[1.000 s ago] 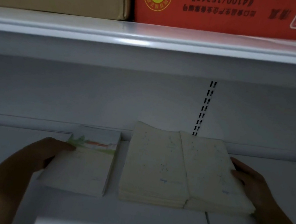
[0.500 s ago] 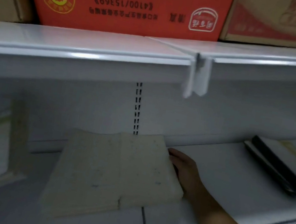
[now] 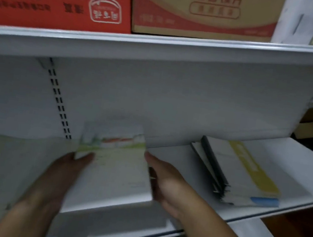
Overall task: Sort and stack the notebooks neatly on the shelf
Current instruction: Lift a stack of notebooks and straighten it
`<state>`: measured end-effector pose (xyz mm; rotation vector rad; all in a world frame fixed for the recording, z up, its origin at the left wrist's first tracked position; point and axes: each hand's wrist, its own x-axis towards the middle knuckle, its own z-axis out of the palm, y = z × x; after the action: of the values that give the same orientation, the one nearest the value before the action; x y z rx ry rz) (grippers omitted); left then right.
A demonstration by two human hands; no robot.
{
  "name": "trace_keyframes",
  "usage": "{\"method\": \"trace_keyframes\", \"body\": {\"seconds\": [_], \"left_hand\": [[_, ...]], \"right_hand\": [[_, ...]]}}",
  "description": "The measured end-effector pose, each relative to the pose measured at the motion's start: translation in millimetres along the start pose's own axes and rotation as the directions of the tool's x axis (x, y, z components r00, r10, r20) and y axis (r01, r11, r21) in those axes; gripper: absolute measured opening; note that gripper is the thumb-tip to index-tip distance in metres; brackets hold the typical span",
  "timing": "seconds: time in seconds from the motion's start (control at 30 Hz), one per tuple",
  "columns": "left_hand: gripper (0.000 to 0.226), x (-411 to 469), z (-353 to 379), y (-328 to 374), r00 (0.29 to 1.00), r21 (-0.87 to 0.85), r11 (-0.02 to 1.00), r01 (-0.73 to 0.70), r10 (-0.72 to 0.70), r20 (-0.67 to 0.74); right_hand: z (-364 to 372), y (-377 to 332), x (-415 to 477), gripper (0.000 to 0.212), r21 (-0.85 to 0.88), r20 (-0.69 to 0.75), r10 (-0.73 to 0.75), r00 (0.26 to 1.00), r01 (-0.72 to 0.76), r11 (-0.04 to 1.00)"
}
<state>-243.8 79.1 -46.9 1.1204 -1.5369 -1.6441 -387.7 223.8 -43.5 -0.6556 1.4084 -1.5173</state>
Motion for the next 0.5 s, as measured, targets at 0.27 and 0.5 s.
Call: {"method": "trace_keyframes", "body": {"seconds": [0.27,0.5], "left_hand": [[0.020,-7,91,-28,0.971,0.063,0.984,0.168,-0.176,0.164],[0.017,2,102,-36,0.917,0.064,0.959,0.278,-0.284,0.280]], "right_hand": [[-84,20,-8,0.024,-0.043,-0.231,0.084,0.969,-0.097,0.994],[-98,35,-1,0.023,0.029,-0.298,0.163,0.940,-0.162,0.986]]}}
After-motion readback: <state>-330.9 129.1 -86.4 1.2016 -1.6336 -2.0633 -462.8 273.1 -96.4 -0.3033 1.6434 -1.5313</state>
